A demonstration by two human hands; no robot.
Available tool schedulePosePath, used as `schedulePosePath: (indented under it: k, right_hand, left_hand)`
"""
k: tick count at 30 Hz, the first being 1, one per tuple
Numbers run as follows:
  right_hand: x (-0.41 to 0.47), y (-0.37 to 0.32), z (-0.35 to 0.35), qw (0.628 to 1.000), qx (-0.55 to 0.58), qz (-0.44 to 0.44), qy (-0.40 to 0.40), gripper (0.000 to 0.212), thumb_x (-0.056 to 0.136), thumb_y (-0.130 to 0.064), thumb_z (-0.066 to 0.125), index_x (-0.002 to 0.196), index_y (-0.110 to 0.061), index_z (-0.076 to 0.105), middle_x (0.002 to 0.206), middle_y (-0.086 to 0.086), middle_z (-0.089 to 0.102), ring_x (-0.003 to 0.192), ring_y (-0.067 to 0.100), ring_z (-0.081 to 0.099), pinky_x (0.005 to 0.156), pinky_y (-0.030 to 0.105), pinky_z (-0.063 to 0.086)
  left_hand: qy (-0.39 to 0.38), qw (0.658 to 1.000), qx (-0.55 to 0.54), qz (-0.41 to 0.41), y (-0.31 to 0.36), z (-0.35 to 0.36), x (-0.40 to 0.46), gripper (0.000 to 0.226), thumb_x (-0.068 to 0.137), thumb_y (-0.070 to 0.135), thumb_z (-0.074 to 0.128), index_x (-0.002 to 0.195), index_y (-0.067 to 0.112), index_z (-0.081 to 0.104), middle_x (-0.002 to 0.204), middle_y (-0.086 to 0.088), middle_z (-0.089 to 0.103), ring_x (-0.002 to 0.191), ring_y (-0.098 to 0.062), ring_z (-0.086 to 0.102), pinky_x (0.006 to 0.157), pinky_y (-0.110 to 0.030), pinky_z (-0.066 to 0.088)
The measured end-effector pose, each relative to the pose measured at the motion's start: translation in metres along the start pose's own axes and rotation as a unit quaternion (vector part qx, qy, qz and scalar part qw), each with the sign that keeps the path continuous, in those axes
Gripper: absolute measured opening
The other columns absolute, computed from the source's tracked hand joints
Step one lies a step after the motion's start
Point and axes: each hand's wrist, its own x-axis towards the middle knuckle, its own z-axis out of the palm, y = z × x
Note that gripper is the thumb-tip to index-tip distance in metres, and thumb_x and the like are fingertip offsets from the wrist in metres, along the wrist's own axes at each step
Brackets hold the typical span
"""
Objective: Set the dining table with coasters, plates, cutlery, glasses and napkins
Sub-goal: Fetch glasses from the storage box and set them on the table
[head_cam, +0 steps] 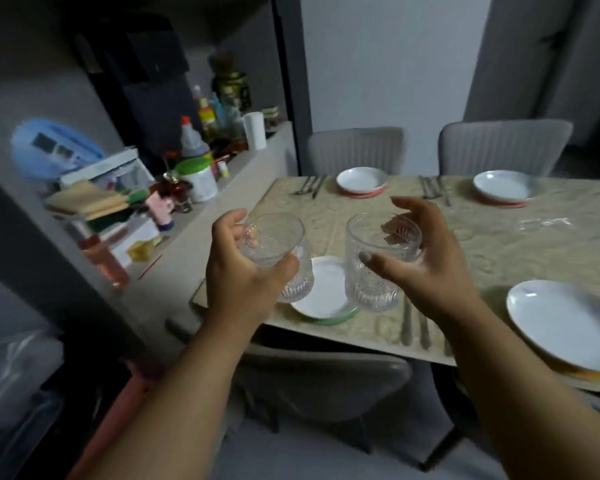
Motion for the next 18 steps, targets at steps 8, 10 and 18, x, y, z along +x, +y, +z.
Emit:
schedulePosePath:
  k: [8, 10, 18]
  right_hand:
    - [0.078, 0.090, -0.088, 0.997, -0.064, 0.030, 0.023, 0.086, 0.051, -0.061, 0.075, 0.127, -0.036, 0.044, 0.119, -0.011, 0.058, 0.106, 0.009, 0.059, 0.092, 0.039, 0.050]
    - [0.092, 0.112, -0.099, 0.996, -0.074, 0.041, 0.025, 0.088, 0.050, -0.064, 0.073, 0.128, -0.037, 0.043, 0.120, -0.010, 0.059, 0.107, 0.011, 0.059, 0.092, 0.038, 0.049]
    - [0.108, 0.175, -0.122, 0.988, -0.107, 0.106, 0.035, 0.085, 0.055, -0.055, 0.084, 0.126, -0.035, 0.042, 0.116, -0.009, 0.058, 0.103, 0.014, 0.059, 0.089, 0.040, 0.050]
  left_hand:
    - [-0.061, 0.997, -0.016, -0.046, 0.008, 0.154, 0.063, 0.082, 0.063, 0.037, 0.083, 0.130, 0.027, 0.038, 0.123, 0.008, 0.046, 0.113, -0.010, 0.047, 0.092, -0.029, 0.042]
    - [-0.072, 0.995, -0.006, -0.075, 0.000, 0.185, 0.074, 0.079, 0.067, 0.033, 0.083, 0.132, 0.027, 0.037, 0.122, 0.011, 0.043, 0.113, -0.007, 0.044, 0.091, -0.026, 0.039]
    - [-0.128, 0.982, 0.043, -0.129, -0.043, 0.273, 0.103, 0.084, 0.066, 0.036, 0.084, 0.134, 0.021, 0.036, 0.130, -0.001, 0.049, 0.115, -0.018, 0.051, 0.093, -0.030, 0.045]
